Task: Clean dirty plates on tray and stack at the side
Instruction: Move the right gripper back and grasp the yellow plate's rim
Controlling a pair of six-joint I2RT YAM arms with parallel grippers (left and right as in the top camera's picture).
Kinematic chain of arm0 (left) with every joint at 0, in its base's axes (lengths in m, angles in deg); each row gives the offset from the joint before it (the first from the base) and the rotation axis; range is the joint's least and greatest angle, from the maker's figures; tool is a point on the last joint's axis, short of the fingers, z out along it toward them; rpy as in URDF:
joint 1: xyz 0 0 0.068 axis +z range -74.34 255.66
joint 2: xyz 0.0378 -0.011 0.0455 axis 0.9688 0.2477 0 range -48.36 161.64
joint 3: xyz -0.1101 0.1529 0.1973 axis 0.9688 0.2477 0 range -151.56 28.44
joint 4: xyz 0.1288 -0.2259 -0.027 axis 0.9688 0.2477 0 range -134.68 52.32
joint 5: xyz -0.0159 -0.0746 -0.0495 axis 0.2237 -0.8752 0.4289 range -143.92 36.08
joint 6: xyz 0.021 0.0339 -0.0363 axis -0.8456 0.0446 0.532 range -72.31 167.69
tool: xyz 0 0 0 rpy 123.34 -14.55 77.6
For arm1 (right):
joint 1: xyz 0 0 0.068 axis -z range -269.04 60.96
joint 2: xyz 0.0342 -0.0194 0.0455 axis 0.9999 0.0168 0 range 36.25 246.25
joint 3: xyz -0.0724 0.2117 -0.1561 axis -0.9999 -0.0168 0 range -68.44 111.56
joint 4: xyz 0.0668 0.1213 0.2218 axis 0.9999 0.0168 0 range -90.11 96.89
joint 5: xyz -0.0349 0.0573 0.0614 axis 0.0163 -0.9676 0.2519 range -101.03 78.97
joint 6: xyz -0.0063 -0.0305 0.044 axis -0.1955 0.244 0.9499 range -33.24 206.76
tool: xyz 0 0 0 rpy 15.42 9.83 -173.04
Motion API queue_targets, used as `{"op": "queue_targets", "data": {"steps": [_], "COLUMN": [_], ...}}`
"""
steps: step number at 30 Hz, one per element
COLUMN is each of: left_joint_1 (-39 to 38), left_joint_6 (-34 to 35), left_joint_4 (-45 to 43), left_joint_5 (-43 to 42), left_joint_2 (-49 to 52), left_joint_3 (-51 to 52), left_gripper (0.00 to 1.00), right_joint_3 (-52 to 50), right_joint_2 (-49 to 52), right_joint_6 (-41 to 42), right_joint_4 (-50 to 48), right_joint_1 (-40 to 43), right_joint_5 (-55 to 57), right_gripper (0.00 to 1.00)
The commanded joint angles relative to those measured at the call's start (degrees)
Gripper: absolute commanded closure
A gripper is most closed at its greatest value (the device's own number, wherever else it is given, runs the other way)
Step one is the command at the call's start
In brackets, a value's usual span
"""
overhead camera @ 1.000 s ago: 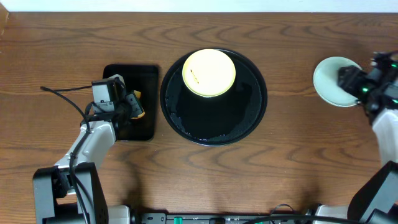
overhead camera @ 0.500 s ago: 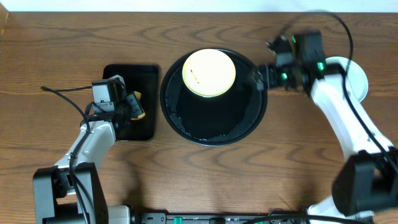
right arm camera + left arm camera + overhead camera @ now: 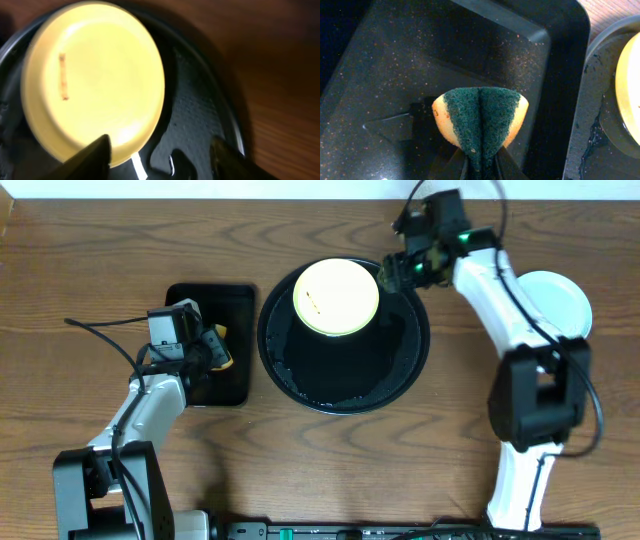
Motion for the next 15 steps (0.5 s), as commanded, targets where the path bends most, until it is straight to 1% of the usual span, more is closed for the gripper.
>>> {"op": "queue_targets", "data": {"steps": [1,3,8,10,13,15], "left_joint_1": [0.2,0.2,0.2,0.2,0.2,0.2], "left_joint_6": [-0.4,-0.4,-0.4,-0.4,-0.4,-0.4], "left_joint_4": [-0.1,0.1,0.2,0.1,0.2,0.2], "left_joint_5": [0.3,0.3,0.3,0.3,0.3,0.3], "left_joint_2": [-0.1,-0.1,-0.1,-0.1,-0.1,-0.1], "left_joint_3": [-0.2,-0.2,-0.2,-0.2,-0.2,-0.2], "left_gripper": [0.87,0.87,0.87,0.87,0.87,0.87], "right_joint_3": [0.3,0.3,0.3,0.3,0.3,0.4], "right_joint_2": [3.1,4.8,8.2,9.2,9.7,9.5], "right_joint_6": [0.6,0.6,0.8,1.7,2.4,3.2], "right_joint_4": [-1.7,-2.9,-5.6,-6.3,-6.6,-6.7], "right_joint_1": [-2.6,-3.7,-5.7,-6.3,-7.0,-7.0], "right_joint_5": [2.6,4.5,7.0,8.3,10.1,11.3], "right_gripper": [0.50,0.59,0.62,0.71,0.78,0.89]}}
